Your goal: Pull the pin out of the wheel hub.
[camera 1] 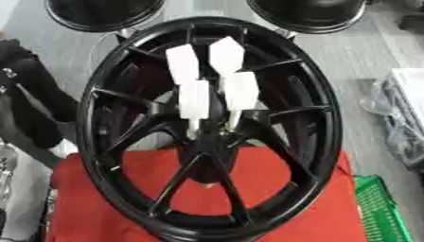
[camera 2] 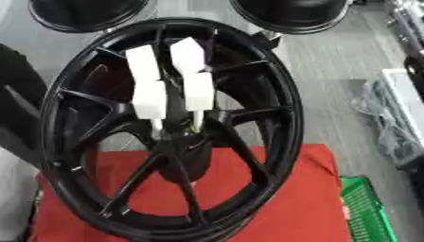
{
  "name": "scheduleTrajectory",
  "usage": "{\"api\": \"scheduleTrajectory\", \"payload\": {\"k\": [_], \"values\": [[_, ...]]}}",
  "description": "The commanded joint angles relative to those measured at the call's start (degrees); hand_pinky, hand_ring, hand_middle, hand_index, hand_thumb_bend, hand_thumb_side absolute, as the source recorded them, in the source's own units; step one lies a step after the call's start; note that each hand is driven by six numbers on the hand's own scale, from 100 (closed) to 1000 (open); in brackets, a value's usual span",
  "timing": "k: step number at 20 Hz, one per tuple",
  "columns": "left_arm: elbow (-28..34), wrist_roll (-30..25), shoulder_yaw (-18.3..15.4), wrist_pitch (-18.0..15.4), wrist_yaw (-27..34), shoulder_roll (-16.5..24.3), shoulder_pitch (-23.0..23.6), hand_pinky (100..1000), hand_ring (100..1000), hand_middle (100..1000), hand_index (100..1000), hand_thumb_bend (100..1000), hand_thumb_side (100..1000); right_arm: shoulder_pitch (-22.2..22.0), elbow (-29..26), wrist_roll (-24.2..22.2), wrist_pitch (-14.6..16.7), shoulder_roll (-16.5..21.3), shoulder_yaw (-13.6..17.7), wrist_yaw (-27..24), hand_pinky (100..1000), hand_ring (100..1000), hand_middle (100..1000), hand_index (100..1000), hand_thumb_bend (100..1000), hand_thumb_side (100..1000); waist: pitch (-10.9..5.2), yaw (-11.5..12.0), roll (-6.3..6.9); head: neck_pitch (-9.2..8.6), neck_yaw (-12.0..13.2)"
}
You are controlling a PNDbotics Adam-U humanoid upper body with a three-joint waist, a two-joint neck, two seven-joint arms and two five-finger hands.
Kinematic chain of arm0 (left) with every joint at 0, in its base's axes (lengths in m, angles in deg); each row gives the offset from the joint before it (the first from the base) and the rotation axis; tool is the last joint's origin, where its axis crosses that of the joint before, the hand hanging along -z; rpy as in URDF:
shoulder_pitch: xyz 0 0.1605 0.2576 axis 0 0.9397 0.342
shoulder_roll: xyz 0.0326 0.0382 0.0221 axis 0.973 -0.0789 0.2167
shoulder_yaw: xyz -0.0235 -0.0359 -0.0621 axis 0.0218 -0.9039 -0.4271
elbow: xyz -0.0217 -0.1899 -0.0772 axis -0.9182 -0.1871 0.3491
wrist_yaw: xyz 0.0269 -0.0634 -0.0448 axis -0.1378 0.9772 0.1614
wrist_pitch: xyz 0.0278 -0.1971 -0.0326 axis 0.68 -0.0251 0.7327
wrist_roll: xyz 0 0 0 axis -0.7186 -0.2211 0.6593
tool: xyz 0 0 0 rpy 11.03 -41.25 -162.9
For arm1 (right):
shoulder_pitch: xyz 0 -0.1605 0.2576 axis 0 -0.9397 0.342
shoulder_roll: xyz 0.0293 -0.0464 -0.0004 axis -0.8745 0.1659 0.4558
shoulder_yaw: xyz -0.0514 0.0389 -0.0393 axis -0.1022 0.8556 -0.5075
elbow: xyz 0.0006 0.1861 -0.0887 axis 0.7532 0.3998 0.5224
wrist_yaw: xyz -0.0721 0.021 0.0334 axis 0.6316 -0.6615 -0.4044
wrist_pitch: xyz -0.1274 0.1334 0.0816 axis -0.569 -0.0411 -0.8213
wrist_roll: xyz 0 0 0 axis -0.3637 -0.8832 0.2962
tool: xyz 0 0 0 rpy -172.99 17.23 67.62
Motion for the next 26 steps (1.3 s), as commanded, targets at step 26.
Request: {"api": "scheduleTrajectory", "payload": {"k": [26], "values": [[0.03,-0.24,0.06,0.28,-0.35,3.57,1.27,615,723,797,743,230,743,26.56,6.55,-30.59,-9.69,-7.67,-27.29,9.85,809,788,764,812,100,521,-2.48,-2.2,-1.24,1.89,0.63]]}}
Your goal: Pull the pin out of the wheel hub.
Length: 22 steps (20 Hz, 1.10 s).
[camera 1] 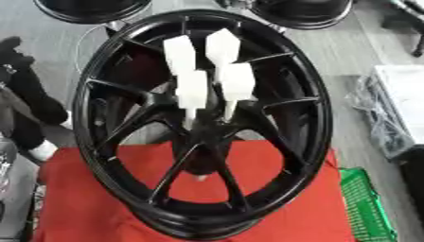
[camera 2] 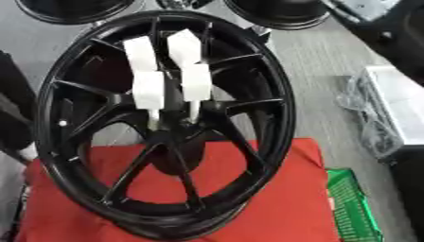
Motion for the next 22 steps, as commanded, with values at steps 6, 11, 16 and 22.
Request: {"api": "scheduleTrajectory", "payload": {"k": [6,11,16,22], "values": [[0.79,-0.05,-0.21,0.05,-0.28,1.19,-0.65,615,724,798,742,229,745,1.11,0.77,-0.64,-1.72,-1.62,-0.61,1.84,793,763,748,831,100,518,-1.45,0.49,0.34,-0.37,-0.32],[0.82,-0.11,-0.18,0.07,-0.29,1.15,-0.74,616,724,798,742,228,746,-0.64,-0.1,-0.97,-0.97,-0.37,-0.63,2.4,773,709,745,832,100,541,-1.38,0.65,0.31,-0.32,-0.36],[0.74,-0.29,-0.08,0.12,-0.31,1.23,-0.74,616,723,796,737,227,747,-2.61,-1.75,-1.55,1.19,1.34,-0.2,2.49,758,672,736,814,100,478,-1.37,0.71,0.2,-0.56,-0.88],[0.72,-0.29,-0.27,0.13,-0.07,1.34,-0.39,616,724,795,732,229,745,-4.4,-2.04,-3.03,3.56,2.91,-0.02,4.59,754,691,734,805,230,431,-1.31,0.5,0.15,-0.79,-1.14]]}}
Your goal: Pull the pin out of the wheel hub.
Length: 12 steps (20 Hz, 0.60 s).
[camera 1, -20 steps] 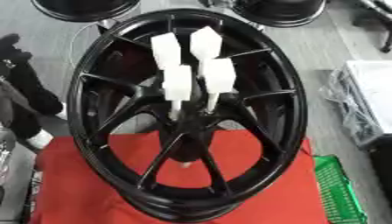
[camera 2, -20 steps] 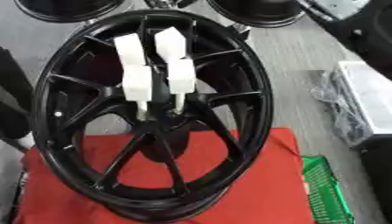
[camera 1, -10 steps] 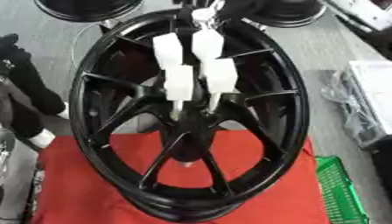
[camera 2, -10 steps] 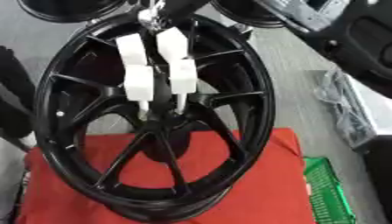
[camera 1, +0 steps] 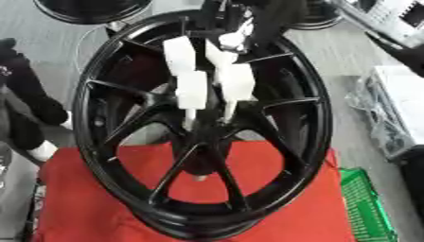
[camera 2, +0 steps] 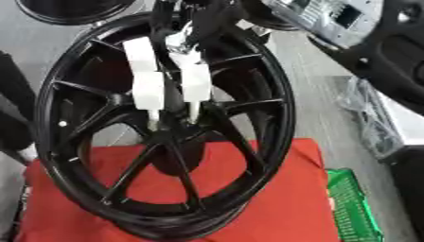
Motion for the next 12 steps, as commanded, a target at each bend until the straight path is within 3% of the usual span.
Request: {"api": "scheduleTrajectory", "payload": {"k": [1,3,7,12], "values": [[0.74,-0.03,-0.33,-0.08,-0.03,1.4,-0.35,617,724,795,732,229,745,0.33,-0.92,-0.8,1.52,2.25,1.06,1.57,759,707,740,809,292,393,-1.29,-0.11,0.15,-0.46,-0.25],[0.78,-0.05,-0.33,-0.07,0.04,1.49,-0.34,617,724,796,731,228,747,-0.14,-1.36,-1.47,2.61,2.69,1.23,2.35,763,715,742,811,294,472,-1.24,-0.14,0.15,-0.34,-0.35],[0.77,-0.11,-0.24,0.02,0.15,1.6,-0.35,617,727,797,730,224,747,-1.32,-2.53,-2.42,3.67,3.91,1.67,3.23,769,715,740,820,323,536,-1.13,-0.12,0.11,-0.11,-0.3],[0.77,0.22,-0.15,0.17,0.61,1.68,-0.36,619,729,798,727,228,750,-2.74,-4.16,-2.21,3.45,5.15,2.23,4.68,780,717,741,825,351,488,-1.08,-0.09,0.08,0.15,-0.33]]}}
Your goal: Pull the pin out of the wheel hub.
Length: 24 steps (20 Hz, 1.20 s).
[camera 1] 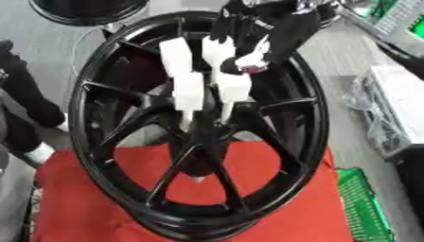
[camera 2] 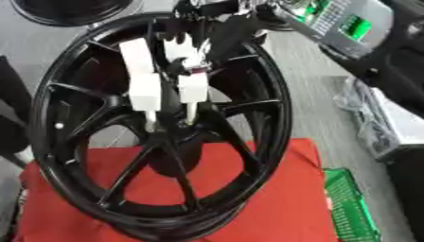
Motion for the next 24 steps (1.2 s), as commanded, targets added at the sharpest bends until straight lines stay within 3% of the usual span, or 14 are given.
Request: {"api": "scheduleTrajectory", "payload": {"k": [1,3,6,24], "values": [[0.81,0.15,-0.12,0.08,0.24,1.67,-0.42,619,729,798,726,227,750,0.19,-1.48,0.34,-0.39,2.29,1.29,1.1,777,710,737,824,368,453,-1.09,0.02,0.12,0.12,-0.18],[0.87,0.05,-0.09,0.11,0.25,1.68,-0.48,619,728,798,725,227,749,-0.45,-1.75,0.35,-0.77,2.64,1.37,1.8,768,688,721,818,392,397,-1.11,0.05,0.11,0.14,-0.21],[0.89,-0.08,-0.1,0.15,0.22,1.67,-0.55,619,728,797,723,226,747,-1.43,-1.9,0.67,-1.42,3.19,1.66,2.49,758,667,697,806,394,381,-1.09,0.1,0.1,0.17,-0.16],[0.84,-0.7,0.31,0.53,0.4,1.67,-0.64,620,731,800,719,220,755,-3.78,-2.48,1.39,-2.72,3.72,2.37,3.59,723,621,649,770,329,419,-1.02,0.16,0.18,0.53,-0.4]]}}
